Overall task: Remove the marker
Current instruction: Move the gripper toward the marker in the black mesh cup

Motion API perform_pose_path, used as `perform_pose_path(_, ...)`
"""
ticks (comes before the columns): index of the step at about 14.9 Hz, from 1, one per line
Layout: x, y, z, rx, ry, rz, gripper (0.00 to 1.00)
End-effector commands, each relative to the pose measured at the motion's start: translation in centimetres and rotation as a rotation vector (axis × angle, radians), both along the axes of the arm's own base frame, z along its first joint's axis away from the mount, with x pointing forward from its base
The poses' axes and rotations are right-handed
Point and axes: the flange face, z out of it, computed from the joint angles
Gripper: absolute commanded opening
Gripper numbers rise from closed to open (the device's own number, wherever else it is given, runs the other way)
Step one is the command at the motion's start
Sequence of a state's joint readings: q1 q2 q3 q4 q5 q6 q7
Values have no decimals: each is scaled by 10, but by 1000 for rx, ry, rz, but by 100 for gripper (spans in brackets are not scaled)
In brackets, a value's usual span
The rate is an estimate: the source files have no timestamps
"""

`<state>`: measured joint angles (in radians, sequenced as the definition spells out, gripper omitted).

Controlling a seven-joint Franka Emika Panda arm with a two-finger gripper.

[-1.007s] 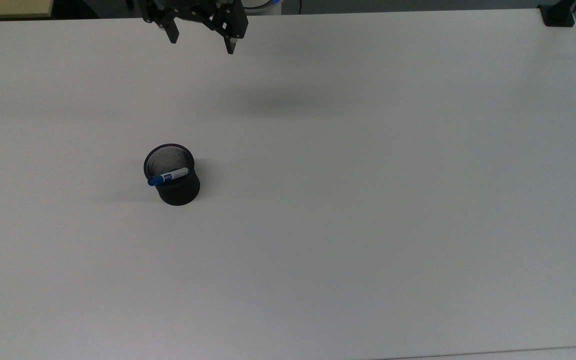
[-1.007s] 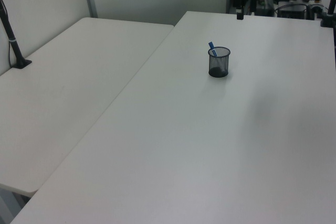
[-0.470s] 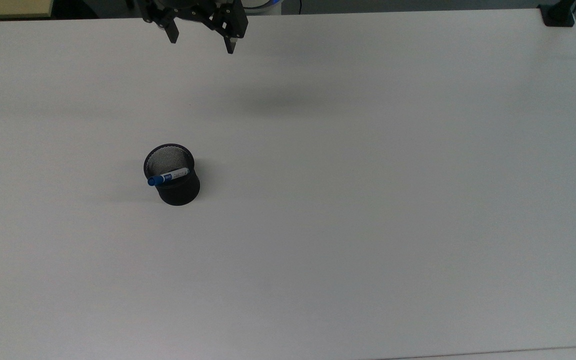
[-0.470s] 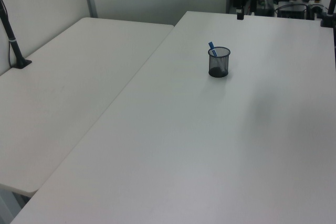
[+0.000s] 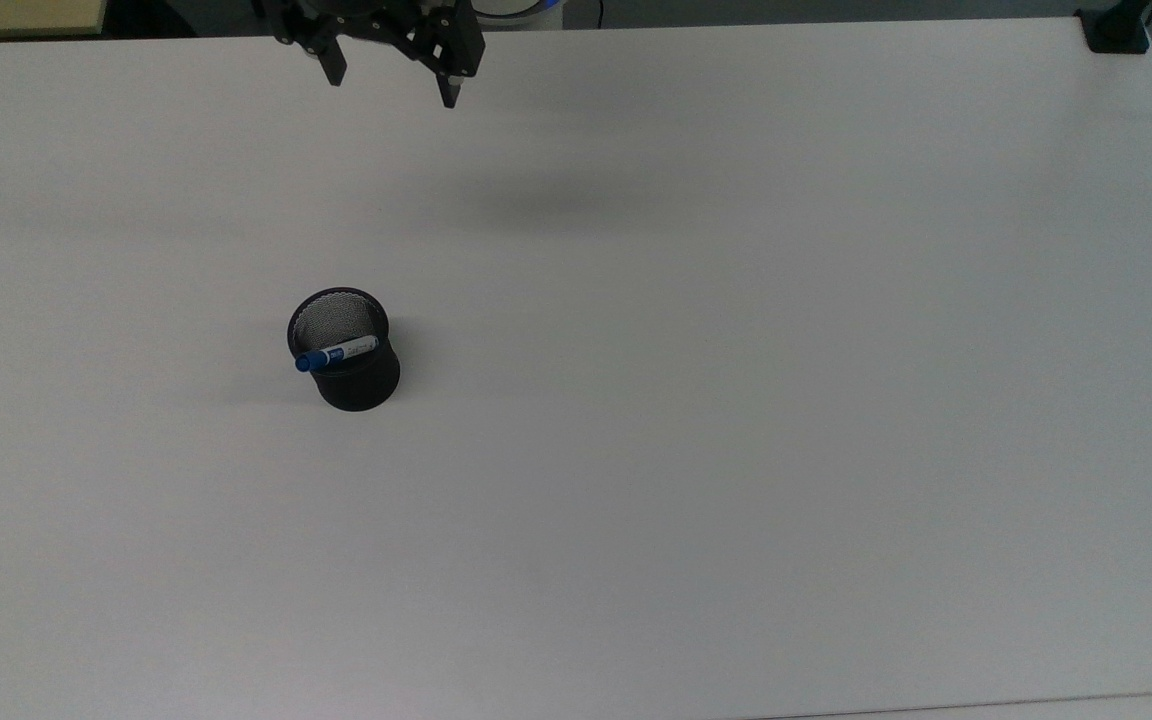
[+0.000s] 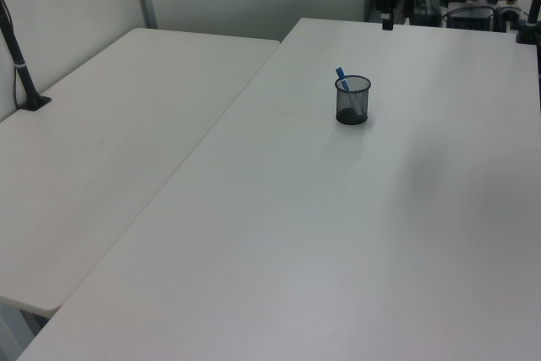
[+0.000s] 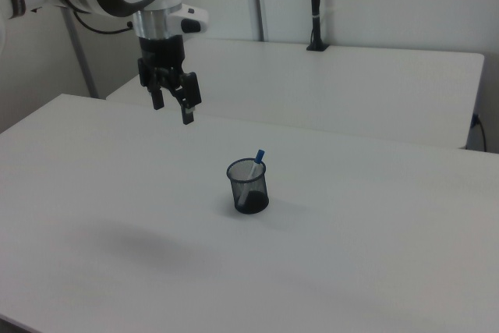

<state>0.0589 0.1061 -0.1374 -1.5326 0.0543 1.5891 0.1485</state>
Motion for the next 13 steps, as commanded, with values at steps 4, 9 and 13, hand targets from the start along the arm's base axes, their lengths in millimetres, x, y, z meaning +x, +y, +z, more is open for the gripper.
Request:
perform_pose_path(4,24,-68,-25,-46,-89,11,100)
perform_pose_path(9,59,-83,-73,-63,-148,-30,100)
perform_pose_path(13,83,-82,-98,-72,-214,-115,100)
